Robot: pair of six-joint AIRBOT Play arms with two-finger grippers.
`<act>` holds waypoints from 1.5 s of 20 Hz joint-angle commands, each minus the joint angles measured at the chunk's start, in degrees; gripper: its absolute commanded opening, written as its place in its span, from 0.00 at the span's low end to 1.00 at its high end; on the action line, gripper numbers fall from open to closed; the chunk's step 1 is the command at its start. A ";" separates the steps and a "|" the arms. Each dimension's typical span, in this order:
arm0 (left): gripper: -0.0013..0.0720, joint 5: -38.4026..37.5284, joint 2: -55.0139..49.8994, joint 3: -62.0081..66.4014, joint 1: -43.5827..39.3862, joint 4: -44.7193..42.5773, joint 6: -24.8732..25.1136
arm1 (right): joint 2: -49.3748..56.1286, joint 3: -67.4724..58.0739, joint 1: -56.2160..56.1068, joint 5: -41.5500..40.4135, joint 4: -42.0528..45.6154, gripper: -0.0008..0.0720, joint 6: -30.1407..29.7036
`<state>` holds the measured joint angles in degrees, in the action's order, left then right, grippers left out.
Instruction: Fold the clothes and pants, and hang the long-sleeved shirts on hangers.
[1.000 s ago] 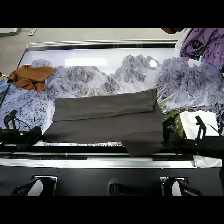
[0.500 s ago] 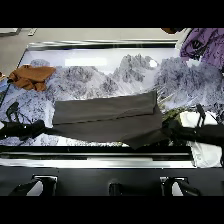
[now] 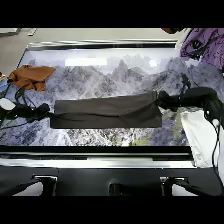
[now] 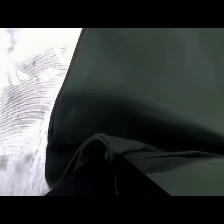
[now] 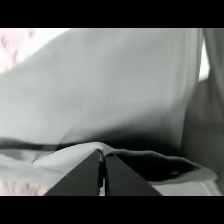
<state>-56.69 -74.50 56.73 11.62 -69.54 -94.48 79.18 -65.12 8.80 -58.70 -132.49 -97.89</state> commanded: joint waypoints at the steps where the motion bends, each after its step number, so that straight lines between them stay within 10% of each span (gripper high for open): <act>1: 0.04 1.40 -7.06 5.66 -1.25 -0.20 0.13 | 7.04 -7.50 -0.48 1.70 2.16 0.05 0.79; 17: 0.13 3.69 -20.26 15.08 -3.85 -0.13 0.07 | 18.86 -12.79 -4.22 9.51 7.02 0.05 4.76; 20: 0.78 2.29 -19.74 18.29 -2.80 -0.57 -0.28 | 18.80 -16.92 -1.33 0.81 7.82 0.32 5.90; 24: 0.86 -2.75 -16.76 24.20 -0.96 -8.39 -2.25 | 18.82 -25.44 8.07 -12.70 9.86 0.80 6.36; 30: 0.86 -4.26 -14.51 25.31 -1.01 -10.67 -2.25 | 25.11 -25.62 12.76 -21.16 2.95 0.96 -3.52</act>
<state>-59.68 -89.71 81.34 10.52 -78.67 -96.49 101.16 -90.08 19.88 -74.15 -126.06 -96.77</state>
